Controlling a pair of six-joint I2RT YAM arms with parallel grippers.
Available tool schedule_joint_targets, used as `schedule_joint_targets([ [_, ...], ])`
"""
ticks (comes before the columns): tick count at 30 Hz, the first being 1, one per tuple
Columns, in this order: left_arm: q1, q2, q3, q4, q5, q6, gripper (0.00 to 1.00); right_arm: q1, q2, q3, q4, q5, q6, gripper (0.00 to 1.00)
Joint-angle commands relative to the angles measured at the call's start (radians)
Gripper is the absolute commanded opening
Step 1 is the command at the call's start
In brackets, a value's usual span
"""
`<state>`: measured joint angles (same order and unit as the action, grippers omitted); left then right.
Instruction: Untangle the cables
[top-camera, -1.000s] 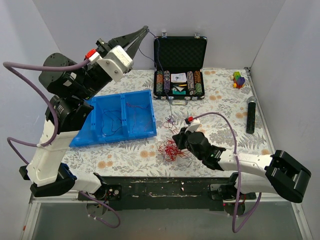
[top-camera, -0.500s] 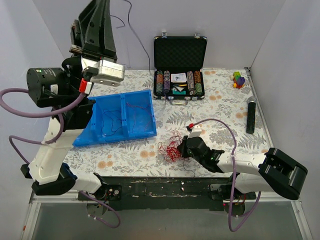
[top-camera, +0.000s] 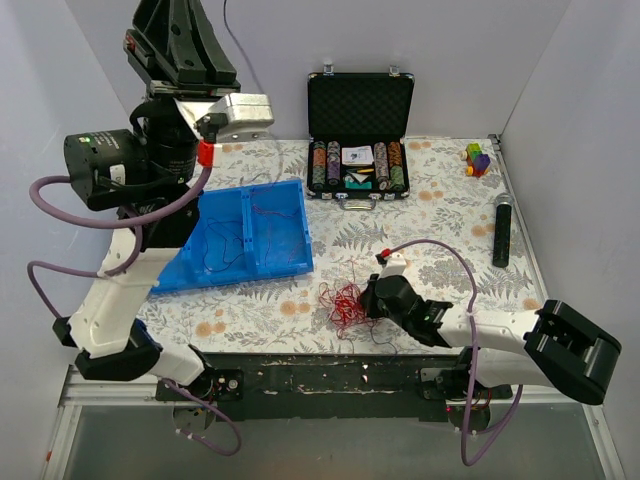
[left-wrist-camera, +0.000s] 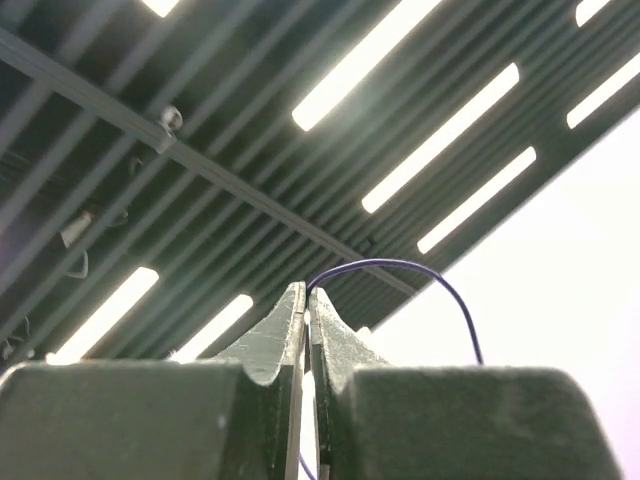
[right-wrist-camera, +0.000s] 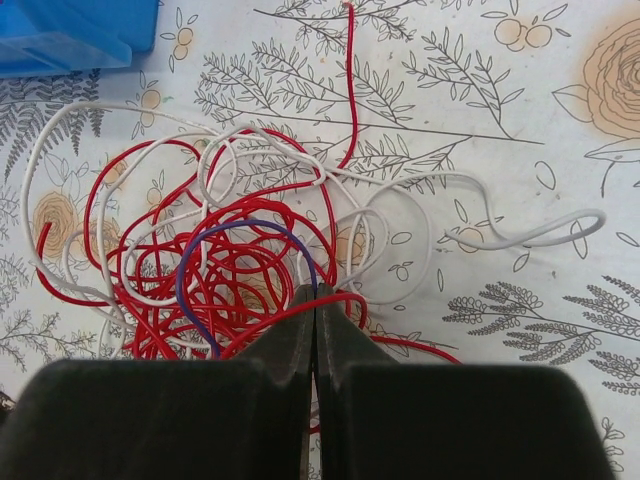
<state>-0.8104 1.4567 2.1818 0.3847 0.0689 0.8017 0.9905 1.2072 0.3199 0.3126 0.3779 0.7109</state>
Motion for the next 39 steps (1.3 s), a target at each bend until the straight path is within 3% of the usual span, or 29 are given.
schedule_joint_targets([
  [1, -0.006, -0.108, -0.131, -0.09, -0.251, -0.054, 0.0, 0.0, -0.046, -0.027, -0.004, -0.008, 0.018, 0.01],
  [5, -0.004, -0.171, -0.229, -0.242, -0.457, -0.194, 0.0, 0.0, -0.077, -0.042, -0.006, -0.008, 0.019, 0.01],
  [12, 0.0, -0.355, -0.56, -0.328, -0.575, -0.309, 0.0, 0.0, -0.101, -0.059, 0.002, -0.014, 0.021, 0.01],
  [15, 0.007, -0.383, -0.616, -0.456, -0.607, -0.39, 0.0, 0.0, -0.103, -0.059, 0.0, -0.013, 0.022, 0.01],
  [19, 0.069, -0.355, -0.581, -0.685, -0.649, -0.62, 0.0, 0.0, -0.106, -0.059, -0.003, -0.008, 0.024, 0.01],
  [24, 0.33, -0.335, -0.591, -0.904, -0.463, -0.915, 0.0, 0.0, -0.11, -0.061, -0.001, -0.011, 0.03, 0.01],
  [28, 0.473, -0.355, -0.701, -0.926, -0.334, -0.97, 0.0, 0.0, -0.117, -0.064, -0.004, -0.005, 0.03, 0.01],
  [33, 0.568, -0.378, -0.806, -0.871, -0.261, -0.969, 0.0, 0.0, -0.124, -0.071, -0.007, -0.002, 0.036, 0.01],
  [39, 0.586, -0.401, -0.936, -0.773, -0.242, -0.938, 0.0, 0.0, -0.121, -0.065, -0.007, -0.002, 0.032, 0.01],
])
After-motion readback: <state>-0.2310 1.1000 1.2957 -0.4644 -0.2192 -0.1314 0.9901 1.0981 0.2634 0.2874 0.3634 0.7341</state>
